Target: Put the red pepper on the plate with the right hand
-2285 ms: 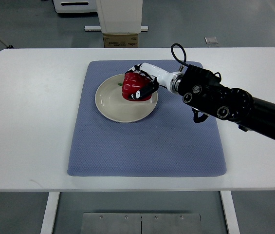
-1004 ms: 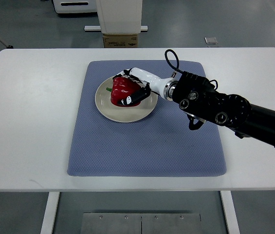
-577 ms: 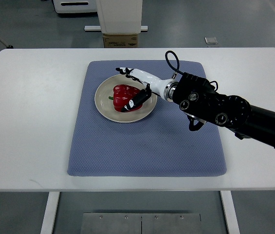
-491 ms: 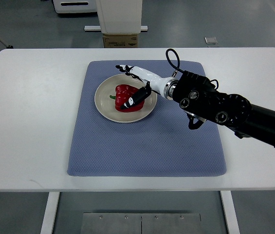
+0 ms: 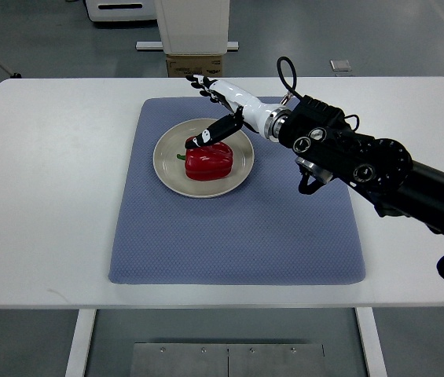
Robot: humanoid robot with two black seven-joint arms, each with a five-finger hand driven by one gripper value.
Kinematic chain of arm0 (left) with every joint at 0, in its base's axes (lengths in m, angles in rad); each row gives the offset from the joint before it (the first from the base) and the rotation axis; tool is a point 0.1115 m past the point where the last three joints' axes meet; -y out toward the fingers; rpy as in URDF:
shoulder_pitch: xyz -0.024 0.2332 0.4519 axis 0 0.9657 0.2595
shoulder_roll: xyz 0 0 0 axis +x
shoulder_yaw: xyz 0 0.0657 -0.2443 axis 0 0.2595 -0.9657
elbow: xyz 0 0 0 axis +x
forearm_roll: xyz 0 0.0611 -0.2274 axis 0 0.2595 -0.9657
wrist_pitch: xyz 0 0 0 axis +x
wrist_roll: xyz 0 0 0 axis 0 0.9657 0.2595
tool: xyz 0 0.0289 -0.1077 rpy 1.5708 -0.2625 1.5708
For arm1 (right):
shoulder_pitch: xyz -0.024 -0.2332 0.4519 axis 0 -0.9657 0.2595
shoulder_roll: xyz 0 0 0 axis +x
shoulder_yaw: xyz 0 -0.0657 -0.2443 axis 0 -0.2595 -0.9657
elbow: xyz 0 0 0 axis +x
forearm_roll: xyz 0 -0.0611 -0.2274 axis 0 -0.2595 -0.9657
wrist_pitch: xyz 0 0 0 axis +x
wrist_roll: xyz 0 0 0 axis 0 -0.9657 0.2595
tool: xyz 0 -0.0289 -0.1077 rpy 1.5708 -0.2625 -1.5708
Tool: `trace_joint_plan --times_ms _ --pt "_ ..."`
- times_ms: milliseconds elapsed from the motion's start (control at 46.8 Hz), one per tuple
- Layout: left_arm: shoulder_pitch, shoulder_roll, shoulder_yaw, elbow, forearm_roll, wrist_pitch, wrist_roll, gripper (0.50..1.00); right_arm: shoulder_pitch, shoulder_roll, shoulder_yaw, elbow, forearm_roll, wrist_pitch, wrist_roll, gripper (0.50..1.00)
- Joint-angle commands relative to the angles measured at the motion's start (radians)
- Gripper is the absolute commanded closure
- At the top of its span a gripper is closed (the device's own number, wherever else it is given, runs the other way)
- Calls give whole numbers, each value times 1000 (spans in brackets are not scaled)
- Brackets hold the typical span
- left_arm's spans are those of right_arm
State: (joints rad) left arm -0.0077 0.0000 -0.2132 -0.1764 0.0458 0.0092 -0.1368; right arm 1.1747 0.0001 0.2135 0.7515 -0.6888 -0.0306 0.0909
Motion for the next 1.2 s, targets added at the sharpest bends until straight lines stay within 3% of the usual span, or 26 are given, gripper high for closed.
trace_joint_plan --times_ms 0,470,790,982,1174 --pt "0 0 0 0 0 0 0 500 -23 0 41 0 -1 0 0 500" --pt "0 0 0 0 0 0 0 500 -155 -144 280 0 -1 -2 0 500" --pt "0 0 0 0 0 0 0 500 -263 -157 518 -4 0 -8 0 500" --pt "0 0 0 0 0 0 0 500 -329 -152 633 -4 17 -48 7 500" --pt "0 0 0 0 0 0 0 500 -363 -150 646 -4 81 -48 9 500"
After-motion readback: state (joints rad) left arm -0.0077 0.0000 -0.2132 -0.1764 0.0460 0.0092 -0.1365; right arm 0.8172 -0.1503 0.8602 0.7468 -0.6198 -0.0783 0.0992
